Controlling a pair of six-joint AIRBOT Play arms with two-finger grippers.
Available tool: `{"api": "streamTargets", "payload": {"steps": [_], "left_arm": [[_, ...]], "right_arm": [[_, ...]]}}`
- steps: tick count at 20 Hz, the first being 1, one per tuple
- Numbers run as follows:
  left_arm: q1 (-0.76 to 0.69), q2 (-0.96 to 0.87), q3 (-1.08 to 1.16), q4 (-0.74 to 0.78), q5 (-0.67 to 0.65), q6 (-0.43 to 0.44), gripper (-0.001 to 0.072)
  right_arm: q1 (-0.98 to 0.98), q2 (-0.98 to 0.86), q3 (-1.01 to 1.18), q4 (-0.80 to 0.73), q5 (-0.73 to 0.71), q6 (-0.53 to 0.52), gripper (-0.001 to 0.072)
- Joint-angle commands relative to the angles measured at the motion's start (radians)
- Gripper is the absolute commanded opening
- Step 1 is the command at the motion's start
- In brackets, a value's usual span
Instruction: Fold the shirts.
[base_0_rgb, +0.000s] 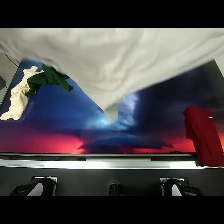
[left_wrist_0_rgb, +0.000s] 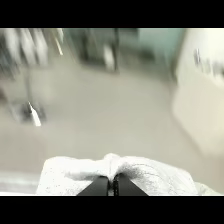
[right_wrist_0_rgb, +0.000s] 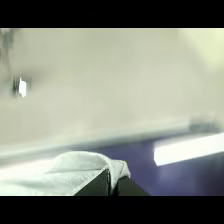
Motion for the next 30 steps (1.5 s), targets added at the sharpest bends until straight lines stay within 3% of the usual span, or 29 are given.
{"api": "streamTargets", "payload": {"steps": [1, 7, 12, 14, 16, 19, 21, 24, 25, 27, 28, 30], "left_arm": [[0.121, 0.023, 0.240, 0.043, 0.029, -0.026, 0.0025], [0.121, -0.010, 0.175, 0.043, 0.029, -0.026, 0.0027], [0.115, -0.195, 0.130, -0.059, 0.028, -0.008, 0.0027], [0.069, -0.306, 0.063, -0.078, 0.008, 0.053, 0.0027], [-0.006, -0.458, -0.006, -0.078, -0.014, 0.099, 0.0027], [-0.106, -0.694, -0.016, -0.078, -0.031, 0.133, 0.0028], [-0.161, -0.819, -0.016, -0.078, -0.048, 0.126, 0.0028], [-0.219, -0.927, -0.016, -0.077, -0.153, 0.114, 0.0033], [-0.230, -0.947, -0.016, -0.077, -0.199, 0.114, 0.0085], [-0.225, -0.960, -0.016, -0.036, -0.319, 0.114, 0.0520], [-0.209, -0.958, -0.007, 0.008, -0.396, 0.114, 0.0617], [-0.155, -0.956, 0.015, 0.081, -0.634, 0.104, 0.0613]], "right_arm": [[-0.002, 0.153, 0.112, -0.100, 0.005, 0.086, 0.0051], [-0.002, 0.172, 0.112, -0.107, 0.258, 0.086, 0.0052], [-0.002, 0.005, 0.080, -0.080, 0.745, 0.086, 0.0051], [-0.002, -0.101, -0.029, -0.018, 0.824, 0.085, 0.0051], [-0.002, -0.201, -0.187, 0.045, 0.780, 0.085, 0.0050], [-0.002, -0.360, -0.389, 0.161, 0.569, 0.086, 0.0051], [-0.002, -0.468, -0.438, 0.222, 0.446, 0.086, 0.0051], [-0.002, -0.596, -0.442, 0.273, 0.376, 0.085, 0.0051], [-0.002, -0.621, -0.442, 0.276, 0.372, 0.085, 0.0051], [-0.002, -0.637, -0.442, 0.269, 0.380, 0.077, 0.0052], [-0.002, -0.633, -0.442, 0.267, 0.387, 0.068, 0.0052], [-0.002, -0.625, -0.442, 0.262, 0.416, 0.046, 0.0052]]}}
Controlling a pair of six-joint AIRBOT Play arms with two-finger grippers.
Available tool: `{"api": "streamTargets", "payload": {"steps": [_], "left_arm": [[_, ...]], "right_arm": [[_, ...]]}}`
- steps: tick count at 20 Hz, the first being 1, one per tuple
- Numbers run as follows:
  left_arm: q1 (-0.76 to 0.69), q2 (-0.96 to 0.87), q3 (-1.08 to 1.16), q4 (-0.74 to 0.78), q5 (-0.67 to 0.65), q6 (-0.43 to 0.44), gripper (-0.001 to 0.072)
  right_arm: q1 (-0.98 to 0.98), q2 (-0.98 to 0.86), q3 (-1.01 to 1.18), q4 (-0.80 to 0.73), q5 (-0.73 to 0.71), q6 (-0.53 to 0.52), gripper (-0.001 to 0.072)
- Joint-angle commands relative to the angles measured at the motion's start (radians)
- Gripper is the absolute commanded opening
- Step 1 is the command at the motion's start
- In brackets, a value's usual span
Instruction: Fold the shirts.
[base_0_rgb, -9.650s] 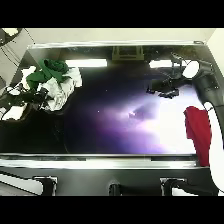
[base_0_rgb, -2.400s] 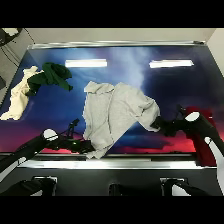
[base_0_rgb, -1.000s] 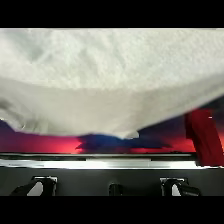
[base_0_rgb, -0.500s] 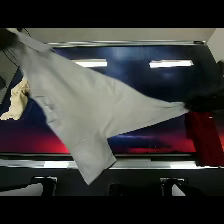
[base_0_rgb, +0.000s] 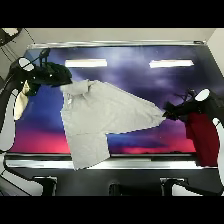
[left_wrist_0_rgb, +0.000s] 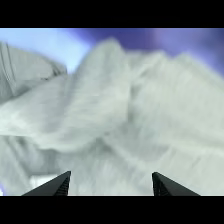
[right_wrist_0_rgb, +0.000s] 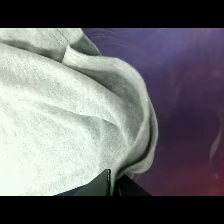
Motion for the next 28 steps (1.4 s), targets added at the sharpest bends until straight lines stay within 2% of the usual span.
{"api": "streamTargets", "payload": {"steps": [1, 2, 3, 4, 7, 9, 11, 13, 14, 16, 18, 22, 24, 28], "left_arm": [[0.071, -0.021, 0.016, 0.100, -0.414, -0.027, 0.0612], [0.106, -0.019, 0.013, 0.098, -0.510, -0.044, 0.0610], [0.140, 0.000, -0.015, 0.093, -0.552, -0.064, 0.0606], [0.166, 0.042, -0.071, 0.089, -0.538, -0.068, 0.0597], [0.209, 0.238, -0.406, 0.088, -0.377, -0.066, 0.0593], [0.213, 0.351, -0.676, 0.081, -0.274, -0.032, 0.0593], [0.213, 0.418, -0.893, -0.010, -0.175, 0.019, 0.0590], [0.212, 0.436, -1.032, -0.151, -0.079, 0.054, 0.0494], [0.206, 0.432, -1.074, -0.196, -0.038, 0.054, 0.0494], [0.177, 0.424, -1.119, -0.224, 0.031, 0.053, 0.0494], [0.142, 0.421, -1.125, -0.224, 0.102, 0.053, 0.0387], [0.088, 0.421, -1.125, -0.225, 0.224, -0.018, 0.0362], [0.078, 0.423, -1.115, -0.224, 0.226, -0.014, 0.0033], [0.108, 0.495, -0.883, -0.223, 0.112, 0.069, 0.0027]], "right_arm": [[0.000, -0.017, -0.007, 0.006, 0.029, -0.038, 0.0052], [0.000, -0.018, -0.007, 0.004, 0.046, -0.044, 0.0052], [0.000, -0.018, -0.007, -0.005, 0.060, -0.044, 0.0052], [0.000, -0.018, -0.007, -0.009, 0.074, -0.044, 0.0052], [0.000, -0.018, -0.007, -0.009, 0.097, -0.044, 0.0053], [0.000, -0.018, -0.007, -0.009, 0.098, -0.044, 0.0053], [0.000, -0.018, -0.007, -0.009, 0.098, -0.044, 0.0053], [0.000, -0.018, -0.007, -0.008, 0.098, -0.043, 0.0053], [0.000, -0.018, -0.007, -0.008, 0.100, -0.043, 0.0053], [0.000, -0.018, -0.007, -0.008, 0.106, -0.043, 0.0053], [0.000, -0.018, -0.007, -0.008, 0.110, -0.044, 0.0053], [0.000, -0.010, -0.007, -0.008, 0.108, -0.045, 0.0053], [0.000, 0.012, -0.006, -0.008, 0.106, -0.047, 0.0053], [0.000, 0.140, 0.067, -0.024, 0.069, -0.137, 0.0052]]}}
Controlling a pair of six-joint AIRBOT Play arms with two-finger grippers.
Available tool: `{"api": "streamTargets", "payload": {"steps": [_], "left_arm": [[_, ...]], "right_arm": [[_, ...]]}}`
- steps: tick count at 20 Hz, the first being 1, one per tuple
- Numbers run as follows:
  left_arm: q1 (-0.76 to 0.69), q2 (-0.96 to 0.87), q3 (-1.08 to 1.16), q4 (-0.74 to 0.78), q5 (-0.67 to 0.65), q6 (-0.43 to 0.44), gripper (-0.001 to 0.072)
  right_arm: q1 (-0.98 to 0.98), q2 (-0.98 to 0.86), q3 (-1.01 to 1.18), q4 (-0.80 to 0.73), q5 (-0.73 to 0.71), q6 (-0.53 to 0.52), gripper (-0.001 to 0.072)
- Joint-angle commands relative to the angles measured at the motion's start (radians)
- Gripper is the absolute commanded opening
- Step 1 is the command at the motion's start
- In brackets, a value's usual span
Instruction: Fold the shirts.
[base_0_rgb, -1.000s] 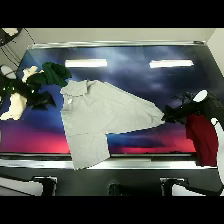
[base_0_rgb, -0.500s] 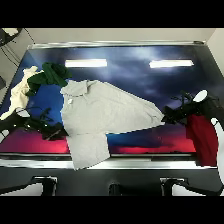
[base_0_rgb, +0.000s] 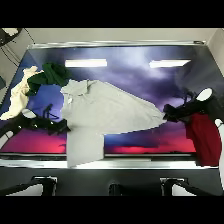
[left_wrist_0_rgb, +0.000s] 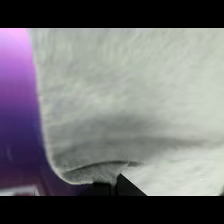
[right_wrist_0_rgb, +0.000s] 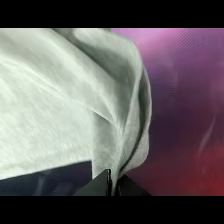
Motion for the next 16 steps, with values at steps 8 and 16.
{"api": "streamTargets", "payload": {"steps": [8, 16], "left_arm": [[0.108, 0.295, 1.347, -0.013, 0.016, -0.077, 0.0027], [0.106, 0.527, 1.215, 0.021, 0.151, -0.125, 0.0027]], "right_arm": [[0.000, 0.533, 0.628, -0.285, -0.373, -0.019, 0.0052], [0.000, 0.733, 0.663, -0.402, -0.265, 0.093, 0.0051]]}}
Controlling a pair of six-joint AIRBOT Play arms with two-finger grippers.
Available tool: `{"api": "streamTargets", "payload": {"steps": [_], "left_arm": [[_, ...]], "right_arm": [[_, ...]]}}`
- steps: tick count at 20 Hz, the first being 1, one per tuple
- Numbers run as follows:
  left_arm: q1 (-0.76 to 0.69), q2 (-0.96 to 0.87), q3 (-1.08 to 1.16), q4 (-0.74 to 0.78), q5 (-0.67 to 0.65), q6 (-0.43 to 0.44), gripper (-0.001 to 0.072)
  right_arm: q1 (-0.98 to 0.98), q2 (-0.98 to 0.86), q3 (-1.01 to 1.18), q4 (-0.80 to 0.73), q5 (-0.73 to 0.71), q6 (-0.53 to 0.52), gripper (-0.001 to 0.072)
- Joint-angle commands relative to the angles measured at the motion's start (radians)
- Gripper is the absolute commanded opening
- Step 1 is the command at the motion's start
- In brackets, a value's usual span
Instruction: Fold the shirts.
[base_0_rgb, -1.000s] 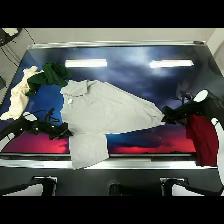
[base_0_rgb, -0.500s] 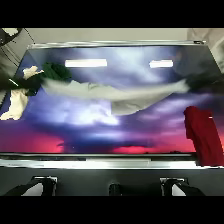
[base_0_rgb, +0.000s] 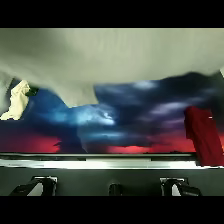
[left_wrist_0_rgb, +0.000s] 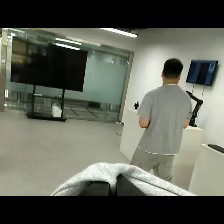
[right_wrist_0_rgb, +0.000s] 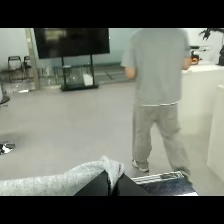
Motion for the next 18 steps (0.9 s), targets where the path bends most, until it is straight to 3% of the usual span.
{"api": "streamTargets", "payload": {"steps": [1, 7, 11, 13, 15, 18], "left_arm": [[0.001, 0.053, -0.024, 0.017, 0.052, -0.012, 0.0027], [0.001, -0.047, -0.024, 0.037, 0.042, -0.013, 0.0026], [0.000, -0.280, -0.091, 0.069, -0.230, -0.008, 0.0028], [-0.008, -0.403, -0.229, 0.071, -0.322, 0.044, 0.0028], [-0.024, -0.503, -0.428, 0.096, -0.249, 0.063, 0.0027], [-0.050, -0.666, -0.596, 0.087, -0.055, 0.063, 0.0027]], "right_arm": [[0.000, 0.038, 0.016, -0.037, 0.028, 0.038, 0.0051], [0.000, -0.118, 0.016, -0.020, 0.105, 0.090, 0.0051], [0.000, -0.433, 0.015, 0.053, 0.365, 0.067, 0.0050], [0.003, -0.628, -0.011, 0.100, 0.489, 0.058, 0.0049], [0.045, -0.800, -0.072, 0.106, 0.434, 0.058, 0.0049], [0.138, -1.036, -0.076, 0.090, 0.207, 0.061, 0.0051]]}}
